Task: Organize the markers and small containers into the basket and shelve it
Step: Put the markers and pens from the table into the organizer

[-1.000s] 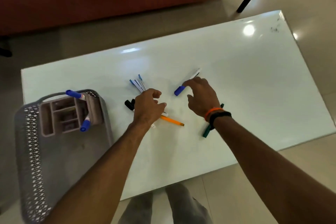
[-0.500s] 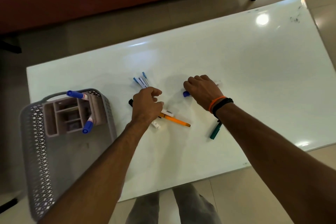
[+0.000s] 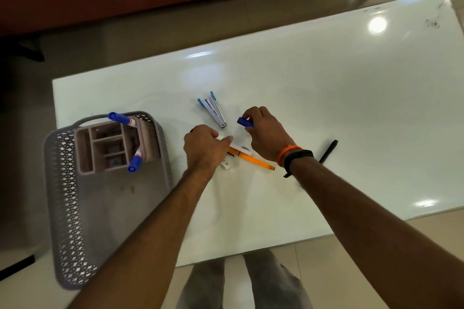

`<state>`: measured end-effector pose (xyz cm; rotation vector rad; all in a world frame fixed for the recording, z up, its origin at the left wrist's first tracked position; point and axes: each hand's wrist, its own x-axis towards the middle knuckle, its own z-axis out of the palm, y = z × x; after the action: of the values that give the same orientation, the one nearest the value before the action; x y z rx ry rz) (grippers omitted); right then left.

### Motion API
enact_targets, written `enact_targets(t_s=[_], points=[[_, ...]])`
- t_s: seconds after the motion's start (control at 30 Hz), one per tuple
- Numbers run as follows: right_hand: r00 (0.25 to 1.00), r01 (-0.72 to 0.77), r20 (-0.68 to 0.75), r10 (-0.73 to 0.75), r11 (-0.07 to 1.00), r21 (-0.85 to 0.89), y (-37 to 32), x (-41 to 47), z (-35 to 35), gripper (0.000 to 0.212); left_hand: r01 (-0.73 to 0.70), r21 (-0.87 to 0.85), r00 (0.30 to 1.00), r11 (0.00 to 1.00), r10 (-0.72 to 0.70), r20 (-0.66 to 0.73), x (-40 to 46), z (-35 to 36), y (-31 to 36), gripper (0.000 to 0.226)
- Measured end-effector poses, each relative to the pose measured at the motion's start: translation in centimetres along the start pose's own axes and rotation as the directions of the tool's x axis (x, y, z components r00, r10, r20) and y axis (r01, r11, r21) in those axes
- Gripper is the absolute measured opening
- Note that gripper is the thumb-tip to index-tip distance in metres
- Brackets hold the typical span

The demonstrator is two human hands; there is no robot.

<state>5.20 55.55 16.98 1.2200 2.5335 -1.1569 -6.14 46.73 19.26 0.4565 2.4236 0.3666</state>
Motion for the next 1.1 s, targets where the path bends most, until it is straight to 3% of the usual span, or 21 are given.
enact_targets(t_s=[0.1, 0.23, 0.43, 0.57, 0.67, 0.77, 0.87, 1.1], points=[[1.000, -0.027, -0.005, 0.027, 0.999, 0.018, -0.1, -0.1, 0.2, 0.033, 0.066, 0.032, 0.998, 0.997, -0.066, -0.022, 0.0, 0.6, 1.6, 0.062], [0.998, -0.056, -0.024, 0.057, 0.997, 0.051, 0.4, -0.4, 0.3, 0.033, 0.143, -0.020, 0.988, 0.989, -0.144, -0.046, 0.3, 1.2, 3.1, 0.067], [0.991, -0.116, -0.059, 0.124, 0.984, 0.133, 1.1, -0.2, -0.1, 0.032, 0.231, -0.175, 0.969, 0.957, -0.242, -0.044, 0.9, 0.7, 3.3, 0.067], [0.977, -0.172, -0.091, 0.193, 0.965, 0.200, 1.1, -0.1, -0.3, 0.034, 0.260, -0.207, 0.965, 0.943, -0.259, 0.030, 1.2, -0.4, 2.6, 0.059], [0.973, -0.177, -0.103, 0.205, 0.957, 0.229, 0.1, -0.1, -0.7, 0.031, 0.274, -0.334, 0.962, 0.902, -0.252, 0.109, 1.0, -1.7, 1.9, 0.048], [0.967, -0.186, -0.111, 0.231, 0.931, 0.313, -1.6, -0.4, -1.1, 0.028, 0.226, -0.424, 0.973, 0.877, -0.188, 0.131, 0.3, -3.1, 1.4, 0.011], [0.960, -0.173, -0.135, 0.247, 0.896, 0.410, -4.0, -0.6, -1.6, 0.027, 0.136, -0.463, 0.991, 0.876, -0.110, 0.082, -0.1, -4.7, 0.8, 0.019], [0.953, -0.012, -0.256, 0.164, 0.861, 0.508, -10.3, -1.3, -1.7, 0.027, -0.116, -0.519, 0.993, 0.847, 0.096, -0.066, -1.5, -10.3, -2.8, 0.015]])
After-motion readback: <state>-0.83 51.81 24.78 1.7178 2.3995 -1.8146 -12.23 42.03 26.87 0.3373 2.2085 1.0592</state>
